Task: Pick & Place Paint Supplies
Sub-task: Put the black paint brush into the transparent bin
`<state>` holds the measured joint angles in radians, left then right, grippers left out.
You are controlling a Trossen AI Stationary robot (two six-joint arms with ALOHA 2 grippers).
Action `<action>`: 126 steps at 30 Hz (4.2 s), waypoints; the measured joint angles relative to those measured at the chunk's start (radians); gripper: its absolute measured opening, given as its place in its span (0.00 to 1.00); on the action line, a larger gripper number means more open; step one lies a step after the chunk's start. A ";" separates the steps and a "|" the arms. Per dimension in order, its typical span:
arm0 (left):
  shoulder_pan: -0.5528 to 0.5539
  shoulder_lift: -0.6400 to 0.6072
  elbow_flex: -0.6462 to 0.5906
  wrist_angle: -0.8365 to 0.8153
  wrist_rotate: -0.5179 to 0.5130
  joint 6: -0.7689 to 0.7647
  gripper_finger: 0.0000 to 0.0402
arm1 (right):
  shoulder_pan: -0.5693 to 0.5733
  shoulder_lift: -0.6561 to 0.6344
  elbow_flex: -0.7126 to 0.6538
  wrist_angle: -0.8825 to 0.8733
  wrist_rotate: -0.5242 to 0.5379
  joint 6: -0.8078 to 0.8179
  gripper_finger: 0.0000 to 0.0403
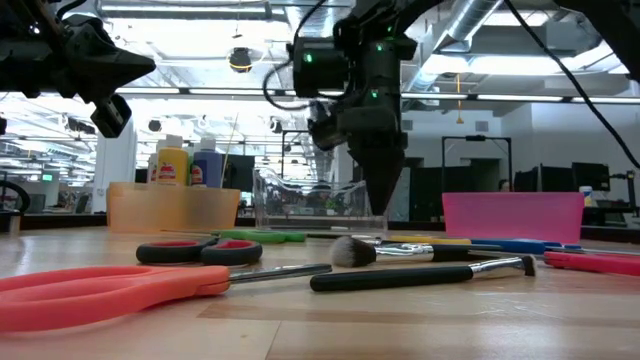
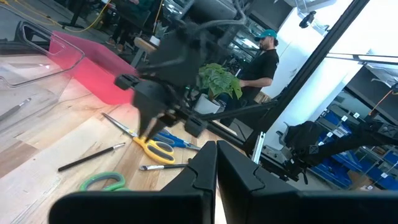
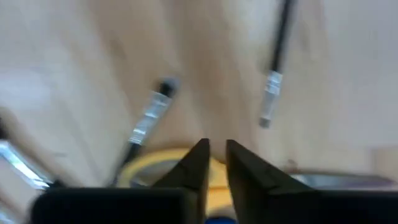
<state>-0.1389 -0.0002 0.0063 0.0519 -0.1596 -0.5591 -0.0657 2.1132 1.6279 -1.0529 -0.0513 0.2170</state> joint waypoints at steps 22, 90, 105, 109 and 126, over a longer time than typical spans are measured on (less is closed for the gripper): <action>0.000 0.000 0.000 0.000 0.000 0.000 0.01 | -0.106 0.001 -0.117 0.107 0.102 -0.139 0.39; 0.000 0.000 0.000 0.001 0.000 0.000 0.01 | -0.173 -0.560 -0.114 0.408 -0.267 0.019 0.00; 0.000 0.000 0.001 -0.010 0.002 0.000 0.01 | -0.292 -0.378 -0.114 0.521 -0.190 -0.135 0.00; 0.000 0.000 0.001 -0.011 0.002 0.000 0.01 | -0.346 -0.246 -0.113 0.539 -0.160 -0.206 0.00; 0.000 0.000 0.001 -0.012 0.001 0.000 0.01 | -0.356 0.097 0.299 0.045 0.240 -0.488 0.00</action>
<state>-0.1387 -0.0002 0.0074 0.0395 -0.1584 -0.5591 -0.4222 2.2105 1.9268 -1.0082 0.1891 -0.2709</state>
